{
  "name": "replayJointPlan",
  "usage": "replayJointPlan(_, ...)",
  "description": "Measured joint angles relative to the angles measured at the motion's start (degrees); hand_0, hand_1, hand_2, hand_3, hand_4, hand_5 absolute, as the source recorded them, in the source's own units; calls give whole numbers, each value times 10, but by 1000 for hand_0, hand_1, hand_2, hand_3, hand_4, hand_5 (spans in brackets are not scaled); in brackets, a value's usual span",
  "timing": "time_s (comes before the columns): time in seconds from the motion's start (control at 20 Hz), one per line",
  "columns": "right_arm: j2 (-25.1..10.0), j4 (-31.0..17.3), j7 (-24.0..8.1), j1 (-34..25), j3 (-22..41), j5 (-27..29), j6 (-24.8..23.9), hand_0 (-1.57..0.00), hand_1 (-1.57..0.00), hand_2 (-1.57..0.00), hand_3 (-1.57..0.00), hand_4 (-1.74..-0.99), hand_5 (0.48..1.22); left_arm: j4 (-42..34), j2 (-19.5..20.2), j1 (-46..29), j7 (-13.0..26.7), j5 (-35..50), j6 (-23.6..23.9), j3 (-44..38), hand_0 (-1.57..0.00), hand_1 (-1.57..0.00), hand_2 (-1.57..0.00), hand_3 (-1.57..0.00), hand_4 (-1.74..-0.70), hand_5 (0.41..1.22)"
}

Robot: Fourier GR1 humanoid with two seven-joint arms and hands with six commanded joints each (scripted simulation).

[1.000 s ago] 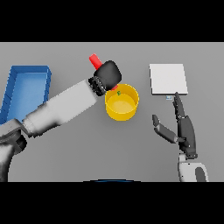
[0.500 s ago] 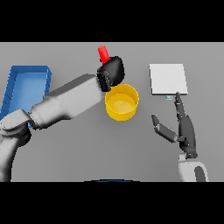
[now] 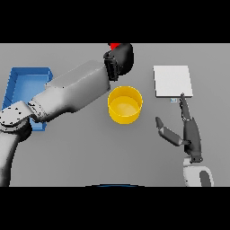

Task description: Pick up the red beaker and tilt it to pour out 1 green nut into yellow bowl. Pick up the yellow bowl and place it on the metallic measuring scale.

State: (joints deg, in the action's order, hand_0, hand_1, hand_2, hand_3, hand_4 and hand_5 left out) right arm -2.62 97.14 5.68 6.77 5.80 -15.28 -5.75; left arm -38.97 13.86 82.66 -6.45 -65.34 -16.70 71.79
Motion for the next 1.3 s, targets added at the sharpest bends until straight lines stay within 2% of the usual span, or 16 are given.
replayJointPlan(0.05,2,-6,3,4,3,-6,-2,1,1,1,1,-1201,592,7,14,15,-2,6,8,-8,-1571,-1571,-1399,-1509,-1676,1221)
replayJointPlan(0.15,-1,-4,0,-6,-1,-1,-1,1,1,1,1,-1186,596,26,30,49,-5,23,20,-31,-1571,-1571,-1461,-1041,-1699,1221)
replayJointPlan(0.2,1,-4,7,-4,0,4,3,1,1,1,1,-1183,596,40,40,68,-9,36,22,-47,-1571,-1571,-1483,-1147,-1701,1221)
replayJointPlan(0.25,1,-10,1,-4,-3,12,7,1,1,1,1,-1181,593,58,45,83,-11,46,35,-60,-1571,-1571,-1501,-1232,-1705,1221)
replayJointPlan(0.4,6,-9,8,-8,-5,30,17,1,1,1,1,-1193,597,111,60,113,21,93,33,-114,-1571,-1571,-1535,-1397,-1720,1221)
replayJointPlan(0.45,5,-8,11,-9,-5,32,19,1,1,1,1,-1200,596,135,68,115,29,120,34,-140,-1571,-1571,-1542,-1380,-1723,1221)
replayJointPlan(0.6,0,-13,1,-17,-7,36,24,1,1,1,1,-1222,592,197,101,104,93,217,51,-237,-1571,-1571,-1556,-1360,-1732,1221)
replayJointPlan(0.65,2,-14,7,-15,-5,38,26,1,1,1,1,-1224,592,210,110,100,105,250,60,-267,-1571,-1571,-1559,-1368,-1733,1221)
replayJointPlan(0.7,1,-17,8,-19,-9,44,28,1,1,1,1,-1222,590,220,126,89,107,284,80,-295,-1571,-1571,-1562,-1383,-1735,1221)
replayJointPlan(0.75,1,-18,22,-9,-6,38,26,1,1,1,1,-1222,587,222,144,73,99,316,92,-319,-1571,-1571,-1563,-1396,-1736,1221)
replayJointPlan(0.9,-5,-28,28,-16,-9,38,27,1,1,1,1,-1226,587,207,189,19,104,402,135,-377,-1571,-1571,-1567,-1428,-1739,1221)
replayJointPlan(1.0,-12,-31,30,-25,-12,37,27,1,1,1,1,-1217,595,180,214,-29,150,447,160,-403,-1571,-1571,-1569,-1415,-1739,1221)
replayJointPlan(1.1,-17,-36,34,-21,-15,40,32,1,1,1,1,-1212,604,139,233,-85,185,499,210,-434,-1571,-1571,-1569,-1446,-1740,1221)
replayJointPlan(1.3,-22,-28,31,-18,-2,22,33,1,1,1,1,-1212,641,-5,272,-226,276,577,284,-461,-1571,-1571,-1570,-1457,-1741,1221)
